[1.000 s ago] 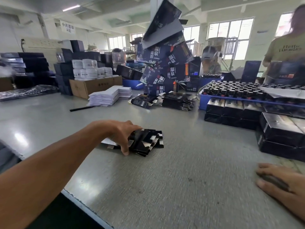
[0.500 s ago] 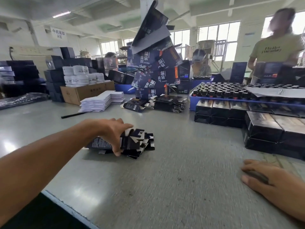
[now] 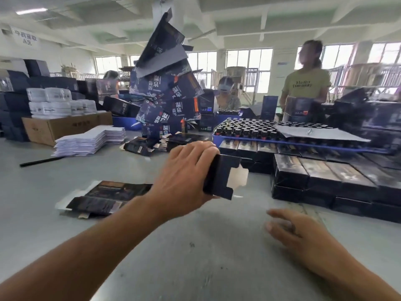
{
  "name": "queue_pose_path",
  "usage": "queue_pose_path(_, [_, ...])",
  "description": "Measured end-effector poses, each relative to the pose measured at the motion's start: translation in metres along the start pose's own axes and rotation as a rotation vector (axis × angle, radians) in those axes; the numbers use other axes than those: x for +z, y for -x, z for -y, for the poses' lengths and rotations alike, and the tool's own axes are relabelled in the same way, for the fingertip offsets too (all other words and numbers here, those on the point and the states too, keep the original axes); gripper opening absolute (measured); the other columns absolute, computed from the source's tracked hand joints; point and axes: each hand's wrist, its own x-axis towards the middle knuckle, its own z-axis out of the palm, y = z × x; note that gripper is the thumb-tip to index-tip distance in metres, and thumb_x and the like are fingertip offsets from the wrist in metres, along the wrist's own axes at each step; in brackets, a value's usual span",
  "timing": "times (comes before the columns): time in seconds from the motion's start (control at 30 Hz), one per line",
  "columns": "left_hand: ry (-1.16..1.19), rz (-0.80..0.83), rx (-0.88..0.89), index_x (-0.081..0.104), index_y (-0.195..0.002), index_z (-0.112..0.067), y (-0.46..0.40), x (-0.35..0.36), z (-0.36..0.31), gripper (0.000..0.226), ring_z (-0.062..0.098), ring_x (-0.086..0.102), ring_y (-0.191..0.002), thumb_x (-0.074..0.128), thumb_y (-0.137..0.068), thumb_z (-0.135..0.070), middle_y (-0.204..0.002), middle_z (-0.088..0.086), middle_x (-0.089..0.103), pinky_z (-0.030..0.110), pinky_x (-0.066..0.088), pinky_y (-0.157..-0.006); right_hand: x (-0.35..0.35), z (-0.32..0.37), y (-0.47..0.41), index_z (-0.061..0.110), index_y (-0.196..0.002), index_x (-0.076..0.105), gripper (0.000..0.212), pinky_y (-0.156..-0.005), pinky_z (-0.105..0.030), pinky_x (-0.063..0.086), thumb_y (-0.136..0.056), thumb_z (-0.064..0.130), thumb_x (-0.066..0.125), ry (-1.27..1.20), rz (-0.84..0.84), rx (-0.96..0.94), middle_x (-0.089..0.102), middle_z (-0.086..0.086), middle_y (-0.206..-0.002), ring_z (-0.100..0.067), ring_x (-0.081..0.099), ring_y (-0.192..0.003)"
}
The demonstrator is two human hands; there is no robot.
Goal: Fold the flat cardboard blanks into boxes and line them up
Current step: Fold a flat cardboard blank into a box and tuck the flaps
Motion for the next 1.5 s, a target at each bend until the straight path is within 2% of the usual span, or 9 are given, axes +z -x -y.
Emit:
queue_pose_path(0.13, [0.099,-0.070,-0.009,0.049,-0.131,-0.015,-0.006,0.034,-0.041,0.075,0.025,0.052,-0.123,0.081,-0.073,-0.051,-0.133,0.004,0.056,0.038,0.041,-0.105,-0.011,0.018,0.005,0.036,-0.106,0.067,0.037,-0.069,-0.004,0.046,-0.081,0.063,0.059,-0.311,-0.244,0.014,0.069,0.029,-0.096,0.012,0.063,-0.091])
queue_pose_path(0.33, [0.120,-0.064,-0.080,0.048,-0.128,-0.015,-0.001,0.062,-0.053,0.075,0.025,0.055,-0.111,0.069,-0.072,-0.060,-0.123,0.004,0.058,0.040,0.050,-0.092,-0.017,0.029,0.009,0.041,-0.087,0.060,0.010,-0.071,-0.007,0.051,-0.087,0.042,0.070,-0.462,-0.360,-0.055,0.072,0.024,-0.096,0.004,0.069,-0.090])
queue_pose_path(0.53, [0.124,-0.078,-0.014,0.048,-0.131,-0.013,0.004,0.068,-0.049,0.082,0.026,0.055,-0.116,0.073,-0.071,-0.062,-0.131,0.006,0.056,0.043,0.047,-0.092,-0.007,0.034,0.011,0.049,-0.102,0.063,0.014,-0.076,-0.006,0.051,-0.090,0.043,0.061,-0.328,-0.321,-0.086,0.063,0.039,-0.103,0.012,0.063,-0.097])
queue_pose_path(0.63, [0.124,-0.074,0.015,0.047,-0.135,-0.012,0.005,0.068,-0.053,0.090,0.025,0.053,-0.118,0.066,-0.073,-0.074,-0.133,0.006,0.057,0.041,0.042,-0.095,-0.009,0.034,0.012,0.043,-0.107,0.068,0.016,-0.078,-0.014,0.055,-0.094,0.038,0.060,-0.384,-0.328,-0.078,0.069,0.027,-0.101,0.003,0.067,-0.094])
queue_pose_path(0.73, [0.127,-0.056,0.041,0.042,-0.141,-0.012,0.005,0.063,-0.056,0.101,0.022,0.050,-0.118,0.048,-0.073,-0.085,-0.133,0.005,0.057,0.036,0.035,-0.097,-0.015,0.033,0.012,0.038,-0.099,0.071,0.014,-0.067,-0.014,0.055,-0.096,0.027,0.063,-0.548,-0.295,-0.054,0.074,0.016,-0.093,-0.003,0.071,-0.086])
queue_pose_path(0.9, [0.172,-0.088,0.098,0.033,-0.150,-0.009,0.007,0.056,-0.059,0.112,0.019,0.049,-0.114,0.042,-0.073,-0.089,-0.132,0.005,0.058,0.034,0.033,-0.096,-0.015,0.035,0.013,0.035,-0.101,0.072,0.014,-0.065,-0.023,0.059,-0.095,0.024,0.065,-0.513,-0.296,-0.052,0.075,0.013,-0.090,-0.009,0.072,-0.081])
queue_pose_path(1.07, [0.214,-0.131,0.139,0.027,-0.154,-0.025,0.011,0.058,-0.058,0.092,0.023,0.051,-0.119,0.045,-0.083,-0.081,-0.141,0.005,0.049,0.041,0.040,-0.097,-0.012,0.032,0.014,0.046,-0.126,0.063,0.035,-0.068,-0.025,0.060,-0.098,0.025,0.061,-0.408,-0.266,-0.069,0.074,0.014,-0.099,-0.006,0.073,-0.085])
queue_pose_path(1.3, [0.231,-0.152,0.171,0.041,-0.145,-0.036,0.010,0.060,-0.064,0.063,0.031,0.046,-0.126,0.052,-0.089,-0.063,-0.141,0.012,0.047,0.057,0.048,-0.098,-0.011,0.027,0.011,0.054,-0.134,0.052,0.049,-0.071,-0.031,0.062,-0.101,0.018,0.058,-0.337,-0.260,-0.079,0.073,0.015,-0.101,-0.008,0.072,-0.085])
queue_pose_path(1.5, [0.341,-0.166,0.156,0.047,-0.139,-0.034,0.012,0.058,-0.064,0.057,0.026,0.043,-0.126,0.054,-0.089,-0.059,-0.139,0.009,0.046,0.058,0.052,-0.093,-0.012,0.030,0.014,0.057,-0.138,0.045,0.054,-0.073,-0.017,0.056,-0.100,0.021,0.059,-0.302,-0.272,-0.133,0.071,0.018,-0.099,-0.003,0.070,-0.086])
